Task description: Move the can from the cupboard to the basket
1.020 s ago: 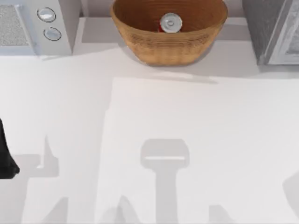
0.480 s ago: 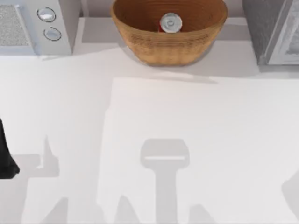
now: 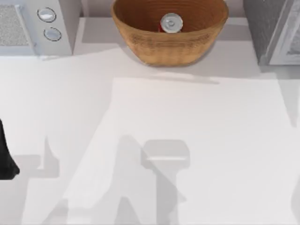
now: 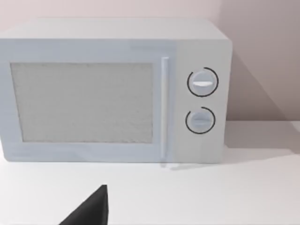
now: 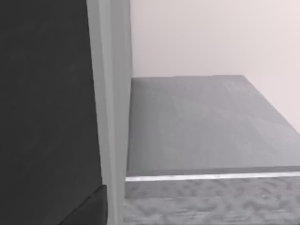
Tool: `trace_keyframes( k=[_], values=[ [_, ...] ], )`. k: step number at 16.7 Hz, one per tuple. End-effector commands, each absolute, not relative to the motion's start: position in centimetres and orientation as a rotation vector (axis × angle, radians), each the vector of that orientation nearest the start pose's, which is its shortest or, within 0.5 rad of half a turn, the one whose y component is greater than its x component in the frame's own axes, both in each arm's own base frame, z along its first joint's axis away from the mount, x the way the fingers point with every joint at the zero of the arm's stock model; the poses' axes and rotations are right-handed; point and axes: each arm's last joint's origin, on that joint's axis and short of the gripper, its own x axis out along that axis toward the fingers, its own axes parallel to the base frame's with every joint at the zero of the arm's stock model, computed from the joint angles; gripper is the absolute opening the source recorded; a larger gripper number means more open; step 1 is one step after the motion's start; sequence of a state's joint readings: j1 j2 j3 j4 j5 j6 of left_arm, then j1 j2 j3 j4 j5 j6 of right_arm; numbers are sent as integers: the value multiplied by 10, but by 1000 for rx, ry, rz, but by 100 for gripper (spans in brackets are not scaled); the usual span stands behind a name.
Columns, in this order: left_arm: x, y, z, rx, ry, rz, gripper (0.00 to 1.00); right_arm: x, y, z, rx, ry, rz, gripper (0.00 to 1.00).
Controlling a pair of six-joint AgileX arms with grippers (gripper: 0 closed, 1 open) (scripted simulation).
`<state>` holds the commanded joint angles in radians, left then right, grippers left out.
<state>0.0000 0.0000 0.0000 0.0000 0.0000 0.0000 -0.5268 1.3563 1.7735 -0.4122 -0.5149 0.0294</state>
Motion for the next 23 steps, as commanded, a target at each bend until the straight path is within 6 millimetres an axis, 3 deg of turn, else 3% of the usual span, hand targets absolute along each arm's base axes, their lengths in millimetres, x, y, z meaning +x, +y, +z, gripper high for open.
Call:
trace_keyframes(
  k=[3, 5, 8, 11, 15, 18, 19, 23],
  values=[
    [106, -1, 160, 0, 0, 0, 100, 261, -53, 512, 14, 10, 1, 100],
    [106, -1, 160, 0, 0, 0, 100, 264, -9, 511, 11, 12, 1, 100],
    [106, -1, 160, 0, 0, 0, 100, 254, 47, 511, 5, 10, 0, 100],
    [106, -1, 160, 0, 0, 0, 100, 237, 83, 510, 2, 6, 0, 100],
    [106, -1, 160, 0, 0, 0, 100, 227, 98, 510, 1, 2, 0, 100],
    [106, -1, 160, 0, 0, 0, 100, 227, 98, 510, 1, 2, 0, 100],
    [106, -1, 160, 0, 0, 0, 100, 219, 88, 516, -2, -17, -42, 100],
    [106, -1, 160, 0, 0, 0, 100, 238, 89, 518, 2, -24, -41, 100]
  ],
)
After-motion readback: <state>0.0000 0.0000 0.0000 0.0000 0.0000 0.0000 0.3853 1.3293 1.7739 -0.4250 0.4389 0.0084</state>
